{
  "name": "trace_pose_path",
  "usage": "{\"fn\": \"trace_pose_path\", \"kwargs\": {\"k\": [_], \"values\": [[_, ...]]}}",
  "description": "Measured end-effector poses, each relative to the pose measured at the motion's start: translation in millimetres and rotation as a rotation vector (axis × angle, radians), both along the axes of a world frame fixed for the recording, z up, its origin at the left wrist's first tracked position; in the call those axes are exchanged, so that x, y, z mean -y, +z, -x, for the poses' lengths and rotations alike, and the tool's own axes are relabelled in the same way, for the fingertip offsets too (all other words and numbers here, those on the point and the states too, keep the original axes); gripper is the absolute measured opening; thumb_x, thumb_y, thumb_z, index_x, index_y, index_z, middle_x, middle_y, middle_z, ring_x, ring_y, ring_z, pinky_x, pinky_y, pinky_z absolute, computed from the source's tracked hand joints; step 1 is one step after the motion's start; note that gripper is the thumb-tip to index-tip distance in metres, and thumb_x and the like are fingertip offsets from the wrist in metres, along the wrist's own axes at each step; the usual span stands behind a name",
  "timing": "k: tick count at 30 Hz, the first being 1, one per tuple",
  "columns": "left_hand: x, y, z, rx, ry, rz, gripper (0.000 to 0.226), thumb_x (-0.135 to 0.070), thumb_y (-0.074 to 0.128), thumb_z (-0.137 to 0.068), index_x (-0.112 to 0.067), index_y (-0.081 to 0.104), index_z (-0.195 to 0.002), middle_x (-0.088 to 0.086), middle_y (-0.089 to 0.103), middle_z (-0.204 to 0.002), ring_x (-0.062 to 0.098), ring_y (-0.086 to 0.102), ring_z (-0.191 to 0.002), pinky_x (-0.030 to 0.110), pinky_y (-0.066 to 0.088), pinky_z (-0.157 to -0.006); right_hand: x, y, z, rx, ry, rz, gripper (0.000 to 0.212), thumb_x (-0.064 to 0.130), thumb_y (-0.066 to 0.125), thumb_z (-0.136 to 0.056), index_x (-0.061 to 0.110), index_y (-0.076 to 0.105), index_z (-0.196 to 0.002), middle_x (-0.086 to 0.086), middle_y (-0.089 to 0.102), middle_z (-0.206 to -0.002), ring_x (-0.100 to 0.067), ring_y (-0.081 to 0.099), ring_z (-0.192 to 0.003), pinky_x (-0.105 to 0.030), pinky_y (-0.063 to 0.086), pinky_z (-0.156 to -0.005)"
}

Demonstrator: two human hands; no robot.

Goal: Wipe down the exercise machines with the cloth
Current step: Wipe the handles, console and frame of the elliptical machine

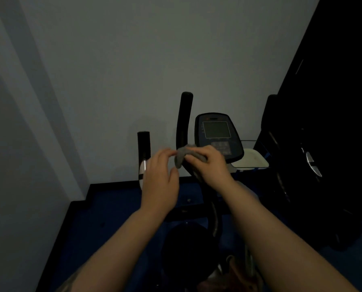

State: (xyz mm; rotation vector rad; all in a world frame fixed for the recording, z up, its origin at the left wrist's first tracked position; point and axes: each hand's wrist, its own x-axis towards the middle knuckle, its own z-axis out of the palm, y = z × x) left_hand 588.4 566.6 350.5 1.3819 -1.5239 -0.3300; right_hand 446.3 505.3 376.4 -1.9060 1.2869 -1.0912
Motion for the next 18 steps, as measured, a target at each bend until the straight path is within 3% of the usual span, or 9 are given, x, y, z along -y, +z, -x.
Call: {"fn": "trace_pose_path", "kwargs": {"k": [3,5,8,10,13,18], "values": [[-21.0,-2.9,11.9,-0.099,-0.028,-0.063,0.031,-0.007,0.046,-0.096,-0.030,0.053,-0.116,-0.019,0.051,-0.111,-0.001,0.047,-0.108,0.024,0.040,-0.094,-20.9,-20.7,17.6,-0.050,-0.019,0.034,0.023,0.024,0.072,-0.085,0.034,0.068,-0.105,0.005,0.047,-0.089,0.003,0.050,-0.079,-0.004,0.037,-0.071],[-34.7,-7.2,17.1,-0.067,-0.027,-0.076,0.030,-0.007,0.046,-0.097,-0.029,0.056,-0.115,-0.022,0.051,-0.107,-0.001,0.050,-0.104,0.022,0.042,-0.088,-32.7,-22.8,38.8,-0.118,0.016,0.019,0.026,0.022,0.073,-0.084,0.037,0.066,-0.103,0.007,0.047,-0.088,0.002,0.050,-0.080,-0.005,0.038,-0.072],[-49.3,-13.8,23.0,0.116,-0.017,-0.067,0.028,-0.007,0.048,-0.096,-0.022,0.060,-0.117,-0.009,0.057,-0.110,0.008,0.051,-0.104,0.028,0.045,-0.089,-30.8,-9.3,54.3,-0.270,0.072,-0.037,0.021,0.023,0.073,-0.084,0.030,0.072,-0.104,0.003,0.050,-0.089,-0.005,0.052,-0.082,-0.006,0.037,-0.069],[-54.2,-13.5,25.3,0.231,0.043,-0.053,0.026,-0.010,0.051,-0.095,-0.019,0.060,-0.117,-0.005,0.056,-0.109,0.010,0.049,-0.102,0.029,0.043,-0.085,-20.8,-5.6,48.5,-0.222,-0.001,-0.019,0.021,0.025,0.072,-0.085,0.023,0.073,-0.106,0.002,0.053,-0.090,-0.008,0.054,-0.084,-0.008,0.039,-0.070],[-63.6,-15.9,29.5,0.381,0.088,-0.050,0.021,-0.015,0.058,-0.092,-0.017,0.063,-0.112,-0.001,0.057,-0.103,0.015,0.052,-0.093,0.029,0.044,-0.074,-26.5,-19.9,28.6,-0.072,-0.090,-0.014,0.022,0.026,0.070,-0.086,0.025,0.072,-0.109,-0.003,0.055,-0.101,-0.014,0.058,-0.094,-0.022,0.047,-0.082],[-74.1,-31.0,25.0,0.413,0.167,-0.189,0.020,-0.014,0.053,-0.095,-0.016,0.063,-0.112,0.003,0.057,-0.107,0.018,0.049,-0.093,0.031,0.042,-0.073,-86.8,-53.3,47.7,-0.029,-0.156,0.047,0.027,0.018,0.066,-0.090,0.021,0.068,-0.117,0.001,0.050,-0.095,0.003,0.053,-0.082,-0.004,0.038,-0.073]]}}
